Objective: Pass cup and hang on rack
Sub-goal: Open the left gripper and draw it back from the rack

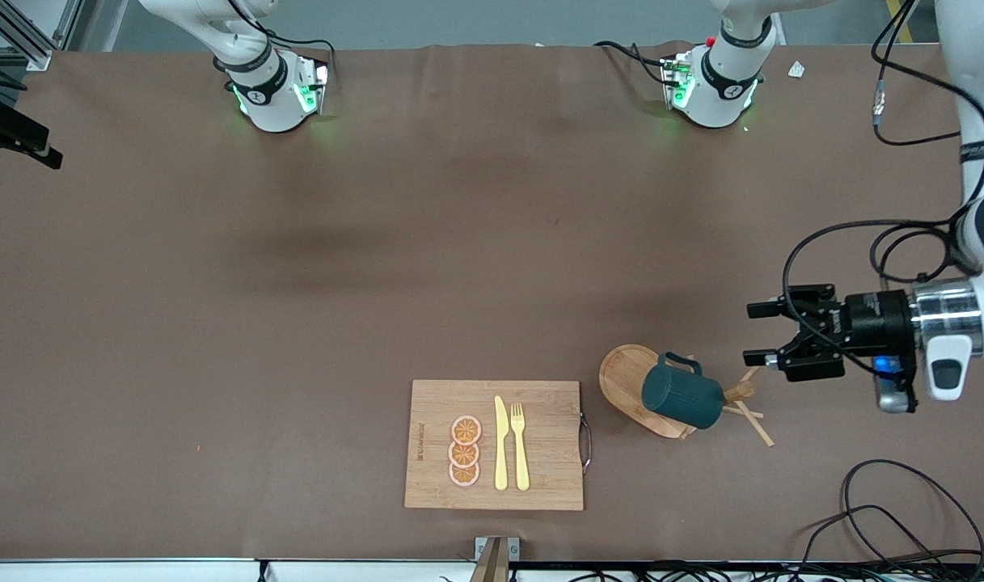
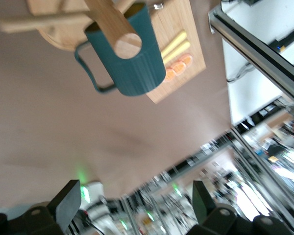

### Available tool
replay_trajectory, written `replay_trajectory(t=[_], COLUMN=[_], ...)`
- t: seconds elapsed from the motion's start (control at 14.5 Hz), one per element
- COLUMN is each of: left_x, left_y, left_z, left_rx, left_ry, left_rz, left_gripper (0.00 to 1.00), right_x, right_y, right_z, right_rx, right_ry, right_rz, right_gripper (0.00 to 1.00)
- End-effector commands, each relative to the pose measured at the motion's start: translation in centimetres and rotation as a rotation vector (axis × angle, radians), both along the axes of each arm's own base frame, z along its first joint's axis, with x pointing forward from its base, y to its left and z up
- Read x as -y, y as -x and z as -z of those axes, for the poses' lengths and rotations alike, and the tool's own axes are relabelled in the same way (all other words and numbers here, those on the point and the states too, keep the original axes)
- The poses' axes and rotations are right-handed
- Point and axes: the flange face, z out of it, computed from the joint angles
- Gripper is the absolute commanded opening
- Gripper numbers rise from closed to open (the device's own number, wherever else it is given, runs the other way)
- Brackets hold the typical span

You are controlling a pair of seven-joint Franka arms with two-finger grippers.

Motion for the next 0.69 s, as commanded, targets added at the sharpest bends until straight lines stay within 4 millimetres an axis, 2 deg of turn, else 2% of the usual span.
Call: replay_trajectory(t=[0.0, 0.28, 0.62], left_x=[-0.2, 2.5, 3.3], left_y=[1.9, 5.0, 7.4], left_z=[-3.5, -8.0, -11.0], left_rx=[0.062, 0.276, 0.393], left_ry=[-0.167, -0.509, -0.78], left_rz=[0.045, 0.317, 0.598], left_gripper=[1.0, 1.0, 1.0], right_x=[0.3, 0.0, -0.1], right_y=[0.2, 0.2, 0.2], right_z=[0.1, 0.1, 0.1], right_rx=[0.008, 0.006, 0.005], right_ry=[-0.001, 0.018, 0.02], right_rz=[-0.016, -0.024, -0.025], right_gripper=[1.0, 1.0, 1.0])
